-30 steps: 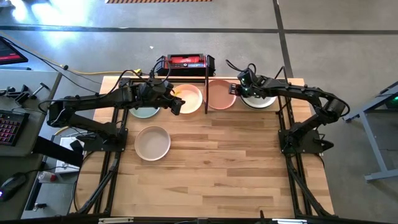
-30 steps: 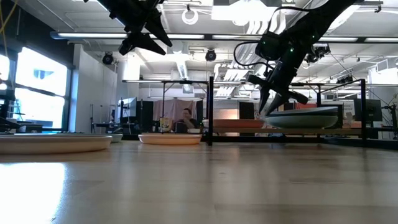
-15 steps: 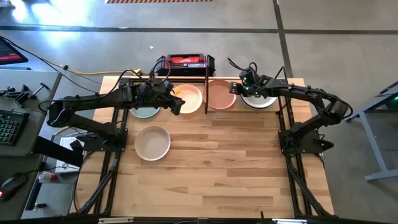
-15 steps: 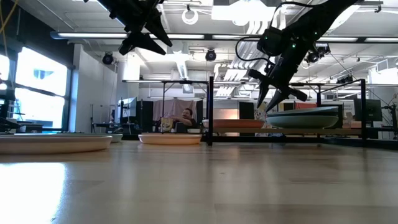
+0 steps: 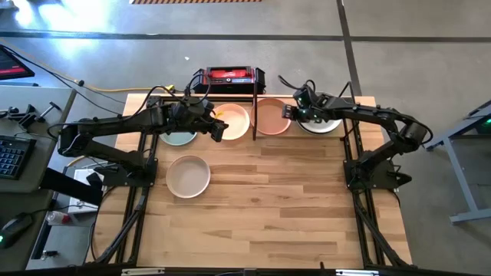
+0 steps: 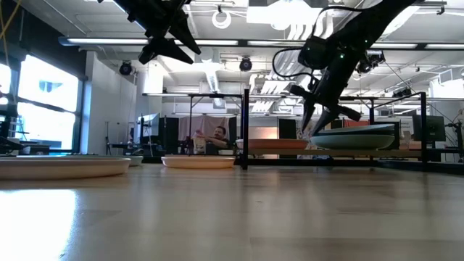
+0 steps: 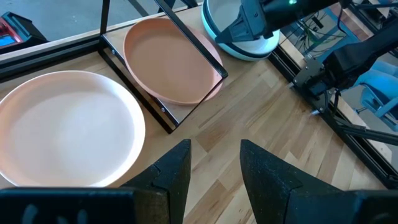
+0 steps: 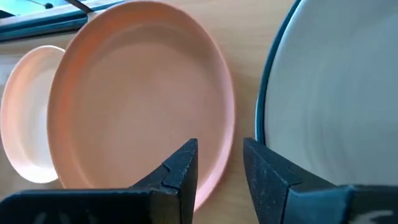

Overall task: Place and stack plates onto a shelf
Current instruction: Put the orange plate on the shelf

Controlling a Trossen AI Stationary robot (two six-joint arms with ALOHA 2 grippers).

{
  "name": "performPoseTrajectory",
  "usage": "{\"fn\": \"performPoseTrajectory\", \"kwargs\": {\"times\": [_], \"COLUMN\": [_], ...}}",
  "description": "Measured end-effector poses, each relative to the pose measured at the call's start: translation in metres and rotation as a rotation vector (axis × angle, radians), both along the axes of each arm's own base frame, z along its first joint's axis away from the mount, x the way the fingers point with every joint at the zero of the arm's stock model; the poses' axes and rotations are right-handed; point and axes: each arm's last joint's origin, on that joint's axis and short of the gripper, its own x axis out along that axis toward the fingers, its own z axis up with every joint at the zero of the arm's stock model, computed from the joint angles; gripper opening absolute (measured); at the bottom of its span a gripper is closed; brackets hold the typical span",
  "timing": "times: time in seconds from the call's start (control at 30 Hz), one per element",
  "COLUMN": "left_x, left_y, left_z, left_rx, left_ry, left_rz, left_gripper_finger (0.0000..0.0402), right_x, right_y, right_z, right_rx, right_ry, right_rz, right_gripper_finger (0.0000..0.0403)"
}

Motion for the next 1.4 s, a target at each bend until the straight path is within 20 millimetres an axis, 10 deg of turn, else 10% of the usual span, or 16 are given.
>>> {"fn": "performPoseTrajectory", "kwargs": {"times": [0.7,1.4], "left_x": [0.0,0.0], "left_y": [0.0,0.0], "left_z": [0.0,0.0], "left_rx": [0.0,0.0], "left_ry": [0.0,0.0], "left_rz": [0.0,0.0], "left_gripper_finger": [0.0127,0.0127], "right_x": [-0.011,0.021], "right_y": [-0.001,0.021], "right_z": [0.003,0.0], "right_rx": [-0.004,-0.044], "right_ry": [0.066,-0.019], "right_rz": [-0.053,0.056], "right_gripper_finger": [0.011,0.011]}}
